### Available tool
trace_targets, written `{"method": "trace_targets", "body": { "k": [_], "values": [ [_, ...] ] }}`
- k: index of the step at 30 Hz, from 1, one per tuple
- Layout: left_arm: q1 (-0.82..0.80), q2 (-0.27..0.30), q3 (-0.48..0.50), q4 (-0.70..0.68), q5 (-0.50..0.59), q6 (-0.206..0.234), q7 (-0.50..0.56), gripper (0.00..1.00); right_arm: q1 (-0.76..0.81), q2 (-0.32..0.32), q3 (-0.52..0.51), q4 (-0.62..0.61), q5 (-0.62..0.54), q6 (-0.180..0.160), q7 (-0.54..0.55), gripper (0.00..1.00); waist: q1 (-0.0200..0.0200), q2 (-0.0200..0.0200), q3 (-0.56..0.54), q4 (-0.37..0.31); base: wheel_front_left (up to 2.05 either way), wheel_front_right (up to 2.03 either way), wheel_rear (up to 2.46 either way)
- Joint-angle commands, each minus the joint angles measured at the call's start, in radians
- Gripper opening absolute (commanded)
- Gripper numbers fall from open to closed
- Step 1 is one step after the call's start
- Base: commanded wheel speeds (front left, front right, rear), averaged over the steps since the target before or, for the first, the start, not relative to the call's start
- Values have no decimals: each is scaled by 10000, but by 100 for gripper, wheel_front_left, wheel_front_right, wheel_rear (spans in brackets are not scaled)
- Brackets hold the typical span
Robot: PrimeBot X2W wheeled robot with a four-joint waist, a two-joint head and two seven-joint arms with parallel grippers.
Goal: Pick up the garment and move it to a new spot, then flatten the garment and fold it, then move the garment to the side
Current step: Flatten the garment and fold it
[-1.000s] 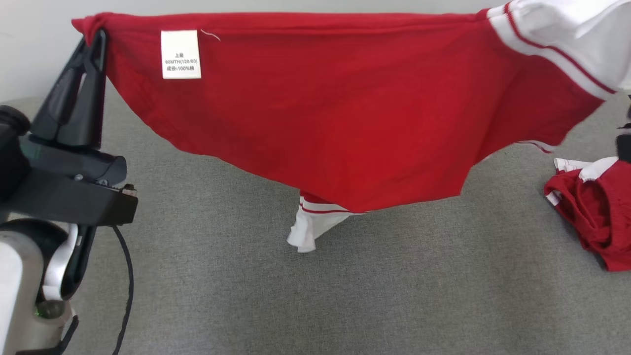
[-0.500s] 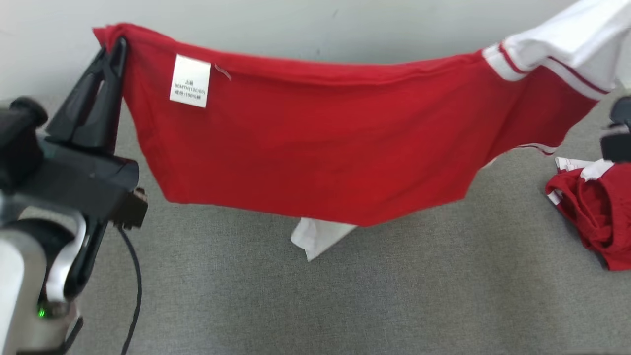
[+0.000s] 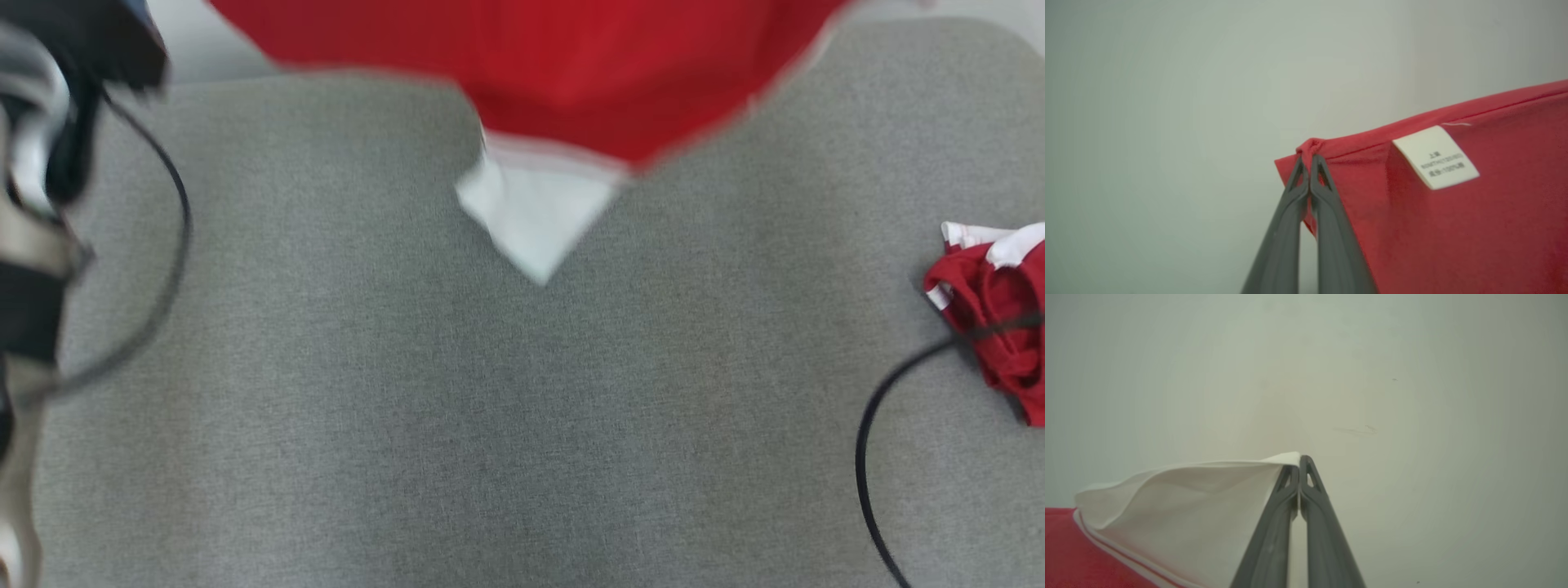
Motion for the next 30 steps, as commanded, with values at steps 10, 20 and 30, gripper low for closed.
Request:
{"method": "trace_targets", "body": {
  "k": [10,20,30],
  "values": [
    [-1967,-545,-73,2232,216,-401,-2265,0,-1546,642,501,2013,-235,-11,-875,0,-2,-1,1192,-28,0,0,0],
    [1817,-1300,-488,1203,-62,-369,-3095,0,2774,517,572,422,1083,-11,-868,0,-2,-1,1521,253,0,0,0],
    [6452,-1327,-798,-1470,-283,54,-3109,2,7458,578,72,-1300,2144,-10,-870,0,-2,-1,1094,300,0,0,0]
  ]
}}
